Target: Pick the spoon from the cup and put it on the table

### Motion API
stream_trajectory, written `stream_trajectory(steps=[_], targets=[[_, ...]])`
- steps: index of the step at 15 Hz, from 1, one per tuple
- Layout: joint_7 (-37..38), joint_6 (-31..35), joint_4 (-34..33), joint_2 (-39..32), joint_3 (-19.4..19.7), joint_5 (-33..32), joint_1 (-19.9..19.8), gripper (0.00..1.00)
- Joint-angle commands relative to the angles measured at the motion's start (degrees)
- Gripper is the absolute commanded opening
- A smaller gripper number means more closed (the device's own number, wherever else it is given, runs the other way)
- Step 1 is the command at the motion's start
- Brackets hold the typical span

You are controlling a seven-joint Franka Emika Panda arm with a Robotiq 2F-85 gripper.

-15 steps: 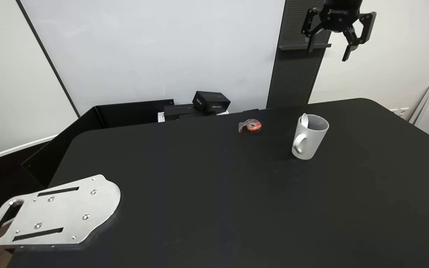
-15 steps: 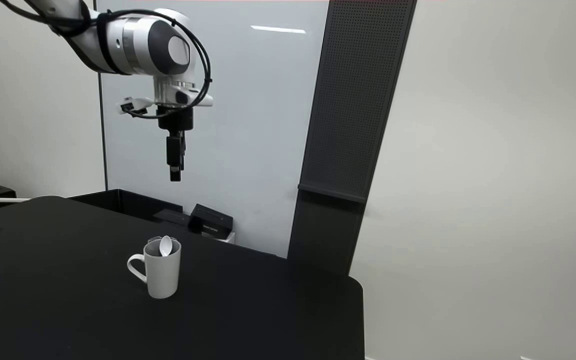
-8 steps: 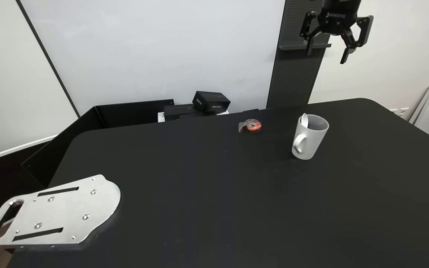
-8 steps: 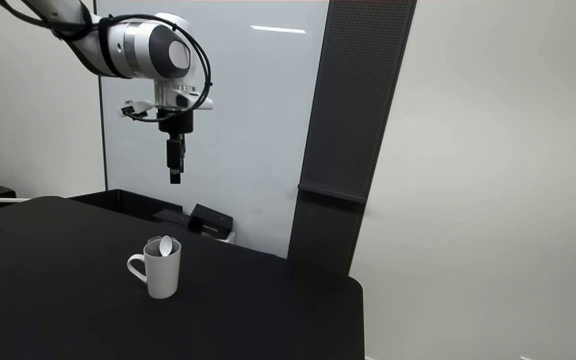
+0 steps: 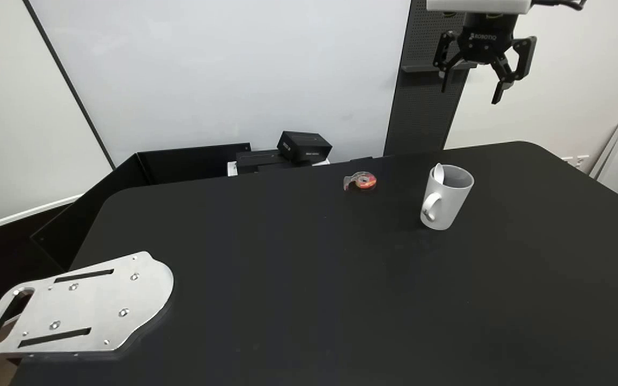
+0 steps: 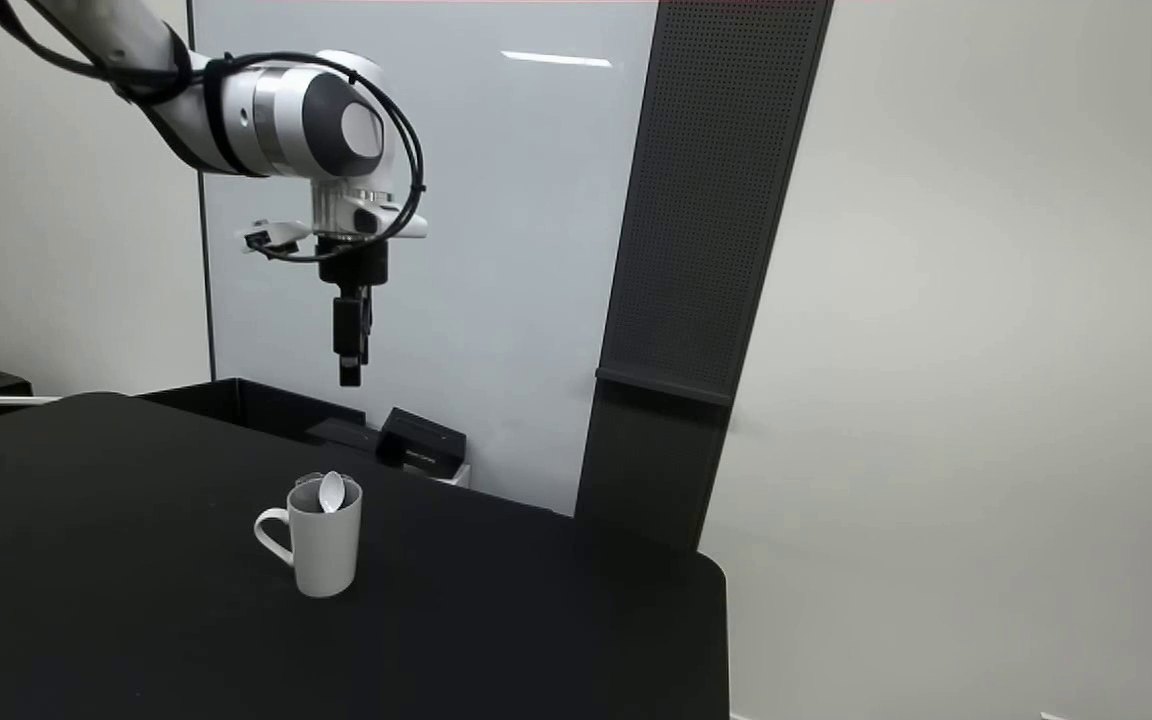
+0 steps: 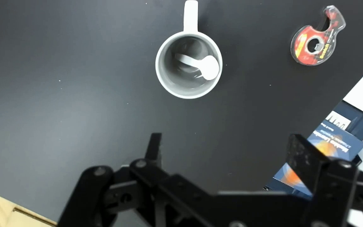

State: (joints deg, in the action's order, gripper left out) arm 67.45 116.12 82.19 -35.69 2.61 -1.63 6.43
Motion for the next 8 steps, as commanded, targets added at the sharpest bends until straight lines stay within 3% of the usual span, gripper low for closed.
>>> stream_trajectory(steps=[1, 8], targets=[[3.27, 0.62, -1.88, -3.94, 1.43, 0.19, 1.22, 1.00], [5.42, 5.25, -4.19, -10.67, 1.83, 0.91, 2.25, 1.00]])
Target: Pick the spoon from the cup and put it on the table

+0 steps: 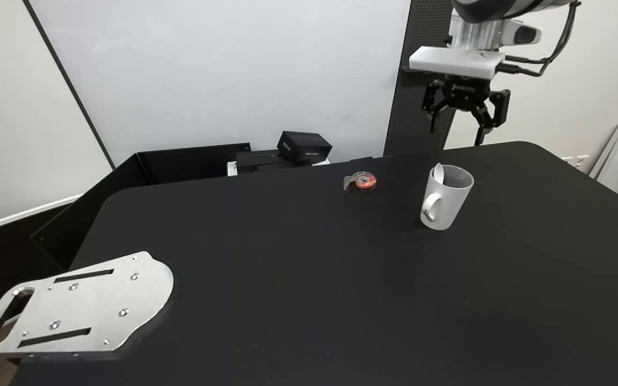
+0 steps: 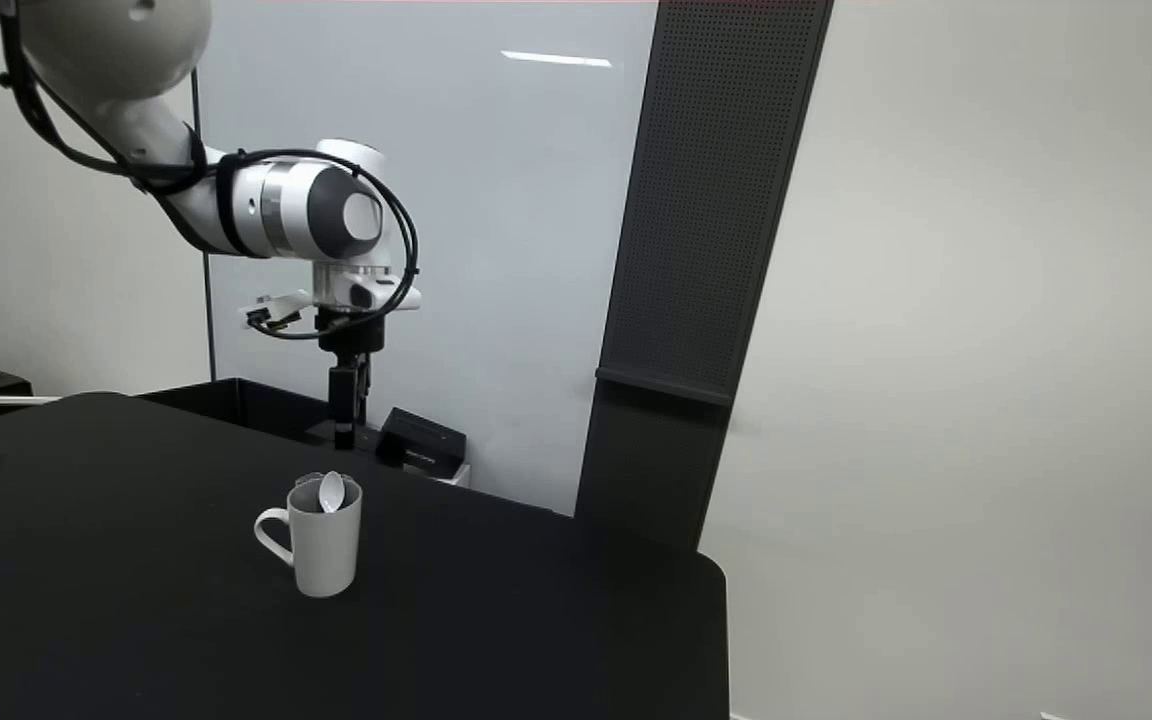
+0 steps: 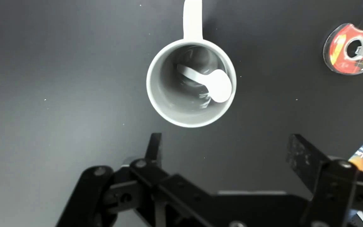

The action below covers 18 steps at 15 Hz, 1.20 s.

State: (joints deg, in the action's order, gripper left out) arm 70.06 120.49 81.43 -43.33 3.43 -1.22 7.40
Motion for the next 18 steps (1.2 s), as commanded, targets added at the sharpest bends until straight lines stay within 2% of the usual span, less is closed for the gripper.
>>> stream_trajectory(steps=[1, 18], targets=[[2.52, 1.06, -3.93, -3.77, 0.97, 0.37, 1.46, 1.00], [4.73, 0.37, -8.21, -8.70, 1.16, 0.93, 2.68, 1.00]])
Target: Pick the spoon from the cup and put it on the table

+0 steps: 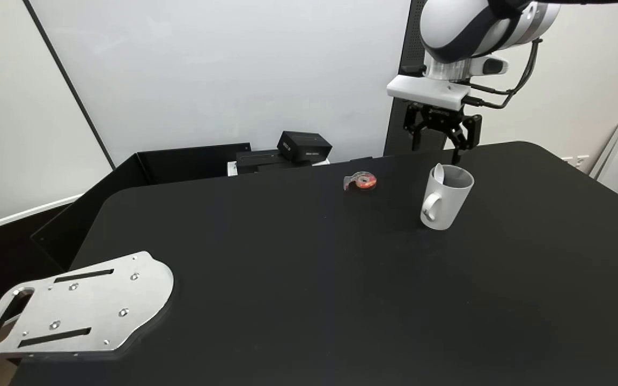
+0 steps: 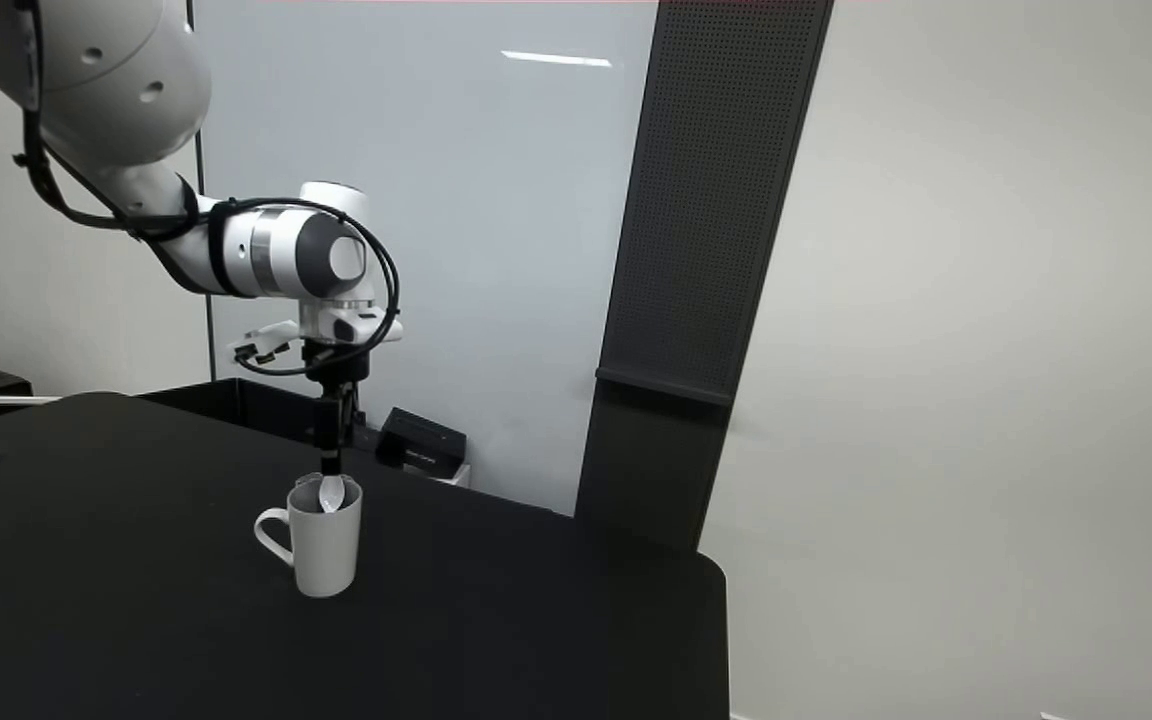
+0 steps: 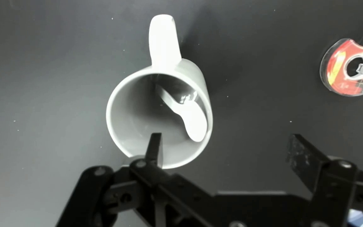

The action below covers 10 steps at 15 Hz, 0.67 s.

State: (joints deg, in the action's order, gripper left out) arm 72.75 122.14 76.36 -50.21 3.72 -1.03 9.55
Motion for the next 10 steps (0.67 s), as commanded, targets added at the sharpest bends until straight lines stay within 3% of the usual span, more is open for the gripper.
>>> stream_trajectory(steps=[1, 7, 8, 9, 10], targets=[[2.15, -1.24, -3.26, -2.02, 0.88, 0.77, 0.50, 1.00], [2.28, -1.47, -3.91, -2.80, 0.81, 0.88, 0.58, 1.00], [2.26, -0.85, -3.87, -2.85, 0.78, 0.91, 0.61, 0.75], [2.30, -0.81, -3.97, -2.91, 0.85, 0.78, 0.75, 0.74], [2.32, -0.85, -4.16, -3.00, 0.90, 0.68, 0.87, 0.67]])
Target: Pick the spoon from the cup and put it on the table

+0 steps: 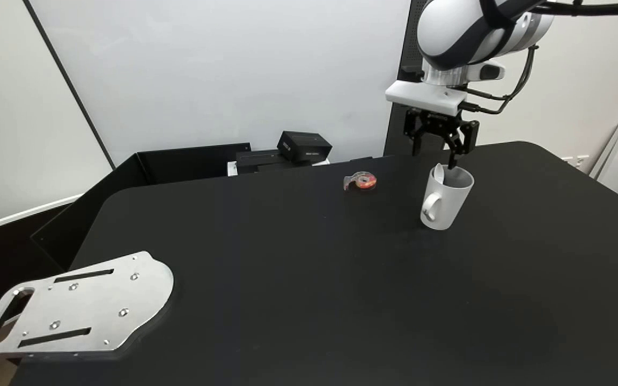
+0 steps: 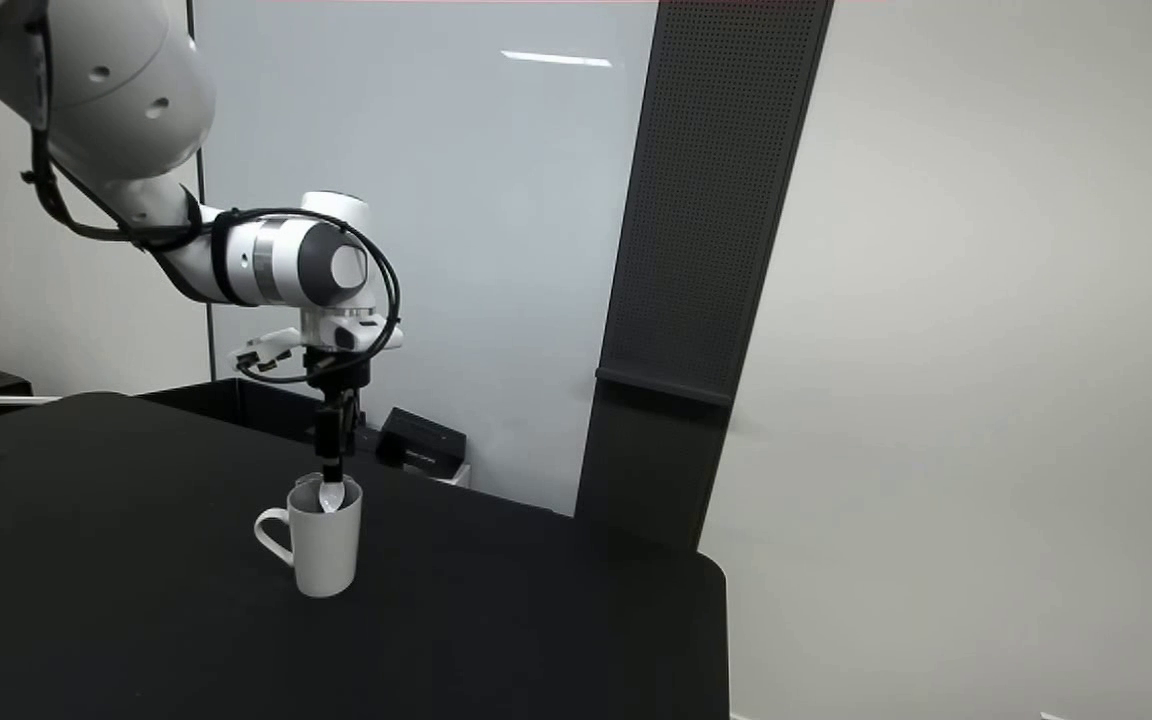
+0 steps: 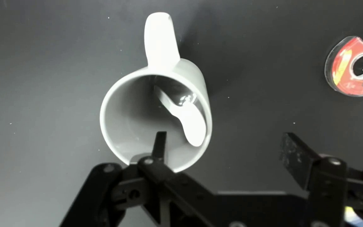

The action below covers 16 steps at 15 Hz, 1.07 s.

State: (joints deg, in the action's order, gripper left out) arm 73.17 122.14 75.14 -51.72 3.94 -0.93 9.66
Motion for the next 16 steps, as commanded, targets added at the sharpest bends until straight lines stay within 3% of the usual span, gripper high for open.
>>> stream_trajectory(steps=[1, 7, 10, 16], targets=[[1.91, -0.91, -3.09, -1.53, 0.69, 0.57, 0.84, 0.60], [2.07, -1.45, -3.70, -1.54, 0.80, 0.42, 1.33, 0.17], [2.31, -2.31, -4.64, -1.56, 0.97, 0.41, 1.33, 0.01], [2.51, -3.55, -7.24, -0.80, 1.01, 0.20, 1.47, 0.01]])
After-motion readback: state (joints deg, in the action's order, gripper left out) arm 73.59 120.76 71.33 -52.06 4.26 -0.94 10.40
